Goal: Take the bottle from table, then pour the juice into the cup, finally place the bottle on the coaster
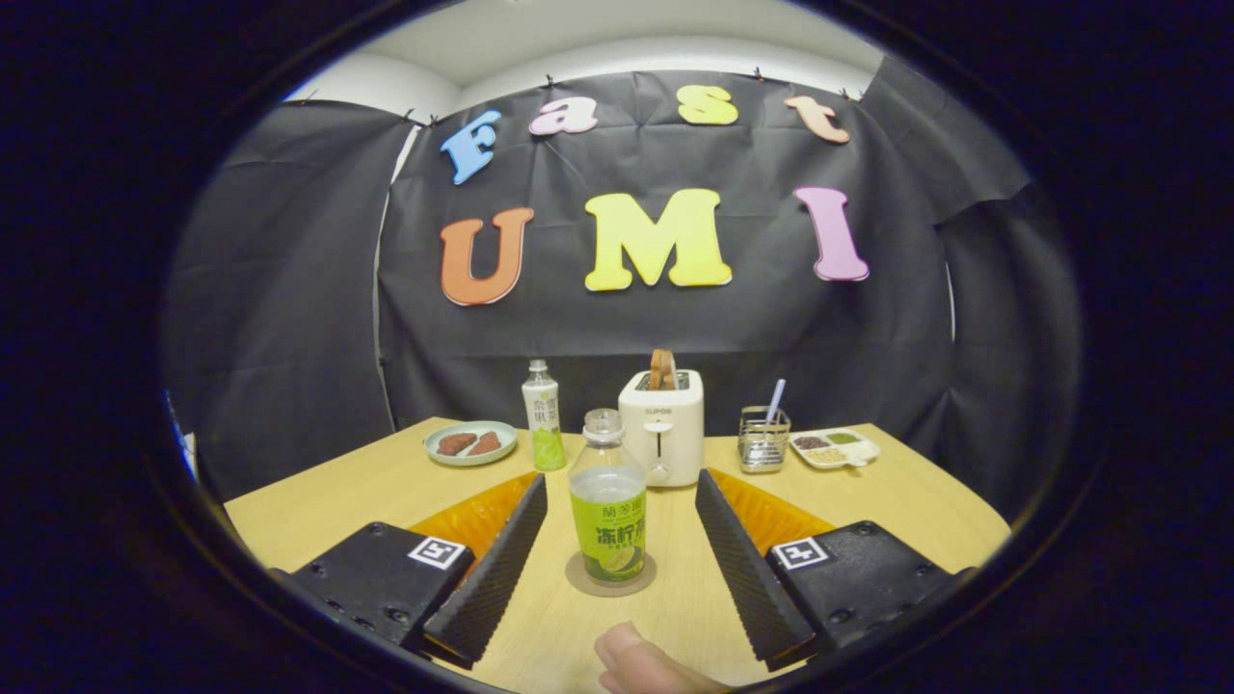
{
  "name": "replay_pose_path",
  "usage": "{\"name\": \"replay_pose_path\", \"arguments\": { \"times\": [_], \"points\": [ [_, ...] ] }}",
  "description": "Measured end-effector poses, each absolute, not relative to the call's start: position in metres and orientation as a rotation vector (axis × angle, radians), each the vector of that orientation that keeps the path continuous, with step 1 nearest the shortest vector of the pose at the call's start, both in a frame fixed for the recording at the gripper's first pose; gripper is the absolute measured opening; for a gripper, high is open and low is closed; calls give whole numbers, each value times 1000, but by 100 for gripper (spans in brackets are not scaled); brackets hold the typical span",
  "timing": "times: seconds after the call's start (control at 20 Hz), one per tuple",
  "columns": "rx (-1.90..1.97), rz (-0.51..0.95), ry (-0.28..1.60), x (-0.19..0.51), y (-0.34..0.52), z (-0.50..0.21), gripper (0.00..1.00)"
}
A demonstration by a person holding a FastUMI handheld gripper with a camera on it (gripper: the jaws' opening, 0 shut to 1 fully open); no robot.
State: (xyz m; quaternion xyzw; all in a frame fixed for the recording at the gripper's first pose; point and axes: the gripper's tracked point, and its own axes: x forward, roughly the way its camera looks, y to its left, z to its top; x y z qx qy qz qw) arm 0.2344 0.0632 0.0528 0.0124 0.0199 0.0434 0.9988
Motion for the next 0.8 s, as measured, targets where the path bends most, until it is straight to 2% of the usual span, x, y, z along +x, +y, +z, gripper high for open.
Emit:
{"name": "replay_pose_path", "arguments": {
  "times": [0.45,0.8],
  "points": [
    [40,38,-5,128,60,79,100],
    [-10,-62,-61,81,31,78,100]
  ]
}}
